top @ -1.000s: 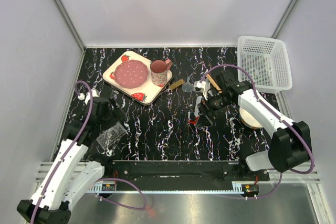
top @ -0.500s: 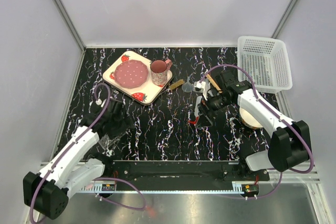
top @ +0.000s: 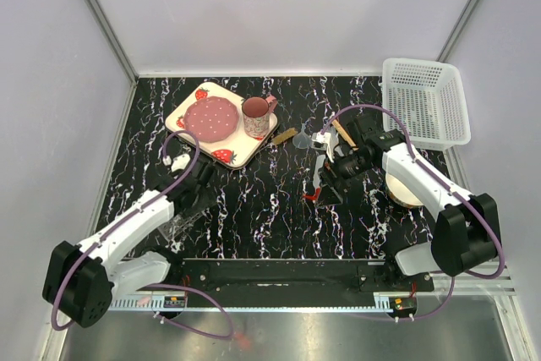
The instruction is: Organize the chemistry lab equipment
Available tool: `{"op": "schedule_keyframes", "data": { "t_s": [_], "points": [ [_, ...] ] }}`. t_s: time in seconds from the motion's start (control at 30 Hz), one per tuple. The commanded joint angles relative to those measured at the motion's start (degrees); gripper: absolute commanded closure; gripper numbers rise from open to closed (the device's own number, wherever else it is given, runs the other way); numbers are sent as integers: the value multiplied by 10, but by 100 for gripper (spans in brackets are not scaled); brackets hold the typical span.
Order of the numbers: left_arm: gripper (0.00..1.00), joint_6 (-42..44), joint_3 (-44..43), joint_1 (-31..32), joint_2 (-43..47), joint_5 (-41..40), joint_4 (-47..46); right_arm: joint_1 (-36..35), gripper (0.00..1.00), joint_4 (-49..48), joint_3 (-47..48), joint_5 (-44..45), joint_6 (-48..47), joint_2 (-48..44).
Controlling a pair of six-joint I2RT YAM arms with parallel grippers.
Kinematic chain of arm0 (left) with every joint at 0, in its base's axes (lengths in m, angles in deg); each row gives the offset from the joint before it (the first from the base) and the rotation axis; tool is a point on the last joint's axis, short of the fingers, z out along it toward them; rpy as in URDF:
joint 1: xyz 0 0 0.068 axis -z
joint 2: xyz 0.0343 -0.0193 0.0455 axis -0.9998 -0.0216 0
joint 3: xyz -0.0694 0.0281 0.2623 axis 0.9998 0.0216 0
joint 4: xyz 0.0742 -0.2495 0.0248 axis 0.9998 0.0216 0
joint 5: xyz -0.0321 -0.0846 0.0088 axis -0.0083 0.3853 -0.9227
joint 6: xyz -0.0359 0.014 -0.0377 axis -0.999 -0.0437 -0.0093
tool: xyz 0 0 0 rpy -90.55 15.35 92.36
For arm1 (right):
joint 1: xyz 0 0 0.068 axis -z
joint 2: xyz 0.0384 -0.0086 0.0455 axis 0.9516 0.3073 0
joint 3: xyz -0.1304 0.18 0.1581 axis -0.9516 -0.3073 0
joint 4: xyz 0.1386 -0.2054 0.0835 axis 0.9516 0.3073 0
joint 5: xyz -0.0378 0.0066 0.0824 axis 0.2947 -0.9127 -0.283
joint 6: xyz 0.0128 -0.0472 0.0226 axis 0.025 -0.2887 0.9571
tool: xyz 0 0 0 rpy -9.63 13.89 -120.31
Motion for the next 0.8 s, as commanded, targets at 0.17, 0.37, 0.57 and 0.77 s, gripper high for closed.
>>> {"op": "schedule_keyframes", "data": {
  "t_s": [0.17,0.37,0.57,0.77],
  "points": [
    [46,10,-14,3,-26,-37,-37,3,0,4,9,-12,-14,6],
    [48,15,-10,3,-34,-29,-50,3,0,3,10,-10,-14,8],
    [53,8,-5,3,-34,-26,-50,3,0,3,10,-9,-15,7],
    [54,-6,7,10,-30,-24,-48,3,0,4,11,-9,-16,7]
  ]
}}
